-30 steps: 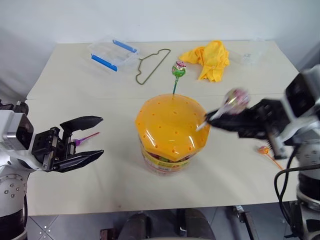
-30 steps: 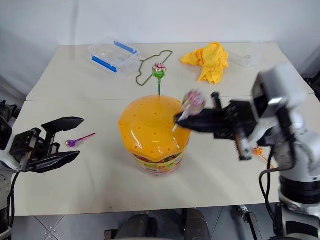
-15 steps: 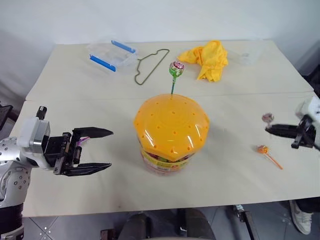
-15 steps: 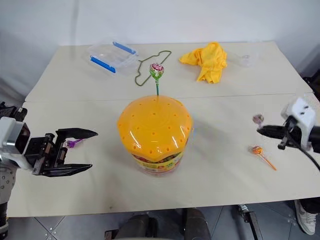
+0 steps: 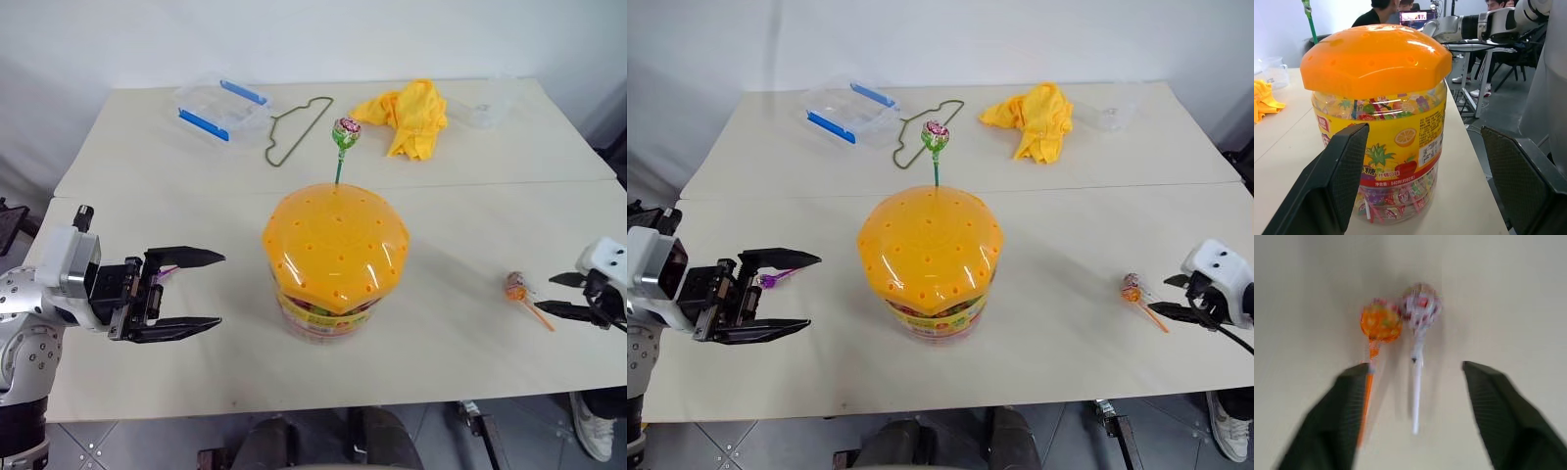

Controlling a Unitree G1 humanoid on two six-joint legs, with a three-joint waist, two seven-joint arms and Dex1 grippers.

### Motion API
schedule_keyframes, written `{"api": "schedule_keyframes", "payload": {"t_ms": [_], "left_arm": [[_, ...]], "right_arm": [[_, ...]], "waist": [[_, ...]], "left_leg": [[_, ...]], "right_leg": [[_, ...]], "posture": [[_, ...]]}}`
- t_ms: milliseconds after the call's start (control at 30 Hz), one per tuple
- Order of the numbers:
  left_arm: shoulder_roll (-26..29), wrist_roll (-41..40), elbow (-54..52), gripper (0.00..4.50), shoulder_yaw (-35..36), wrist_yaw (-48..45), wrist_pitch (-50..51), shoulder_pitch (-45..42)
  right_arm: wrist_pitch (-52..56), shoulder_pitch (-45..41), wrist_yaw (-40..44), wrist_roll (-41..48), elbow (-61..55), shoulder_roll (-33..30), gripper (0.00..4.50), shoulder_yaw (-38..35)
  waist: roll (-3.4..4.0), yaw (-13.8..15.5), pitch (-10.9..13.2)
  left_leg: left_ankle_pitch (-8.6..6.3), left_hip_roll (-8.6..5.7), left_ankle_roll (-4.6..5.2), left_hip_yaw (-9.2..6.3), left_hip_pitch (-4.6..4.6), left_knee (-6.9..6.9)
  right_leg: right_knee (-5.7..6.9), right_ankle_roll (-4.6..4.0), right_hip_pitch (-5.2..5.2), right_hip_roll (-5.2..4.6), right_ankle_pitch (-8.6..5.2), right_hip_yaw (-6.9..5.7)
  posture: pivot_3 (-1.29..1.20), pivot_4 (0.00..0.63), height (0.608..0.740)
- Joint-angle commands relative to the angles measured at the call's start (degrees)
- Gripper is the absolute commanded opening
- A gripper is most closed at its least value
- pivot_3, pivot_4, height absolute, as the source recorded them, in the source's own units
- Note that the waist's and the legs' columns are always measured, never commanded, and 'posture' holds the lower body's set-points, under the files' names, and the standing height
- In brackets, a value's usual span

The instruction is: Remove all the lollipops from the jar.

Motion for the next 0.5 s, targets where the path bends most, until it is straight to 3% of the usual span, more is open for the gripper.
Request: {"api": "schedule_keyframes", "payload": {"t_ms": [33,233,500], "left_arm": [[-0.57,-4.39,-1.83,3.88,3.60,3.20,1.50,-0.91],[-2.42,-10.48,-0.45,3.88,8.86,8.02,5.47,2.25],[-4.28,-16.55,-1.96,3.88,13.21,12.62,8.65,3.78]], "right_arm": [[3.14,-4.12,5.18,10.54,-5.12,2.45,4.19,-6.54],[15.84,-16.86,0.39,22.53,-20.37,10.08,4.19,-3.52],[32.56,-33.66,-12.35,27.75,-27.88,21.85,4.19,6.46]], "waist": [[0.01,-0.21,0.01],[0.06,-0.24,0.03],[0.02,0.21,0.03]], "left_leg": [[0.00,0.00,0.00,0.01,0.03,0.00],[-0.03,0.07,-0.06,-0.02,0.08,-0.02],[-0.04,0.02,-0.08,-0.25,-0.13,0.00]], "right_leg": [[-0.01,0.00,0.02,0.00,0.00,0.01],[0.04,-0.03,0.00,0.00,-0.02,0.04],[0.09,-0.06,-0.04,-0.08,-0.02,-0.13]], "posture": [[0.00,0.150,0.740],[0.00,0.150,0.740],[0.00,0.150,0.740]]}}
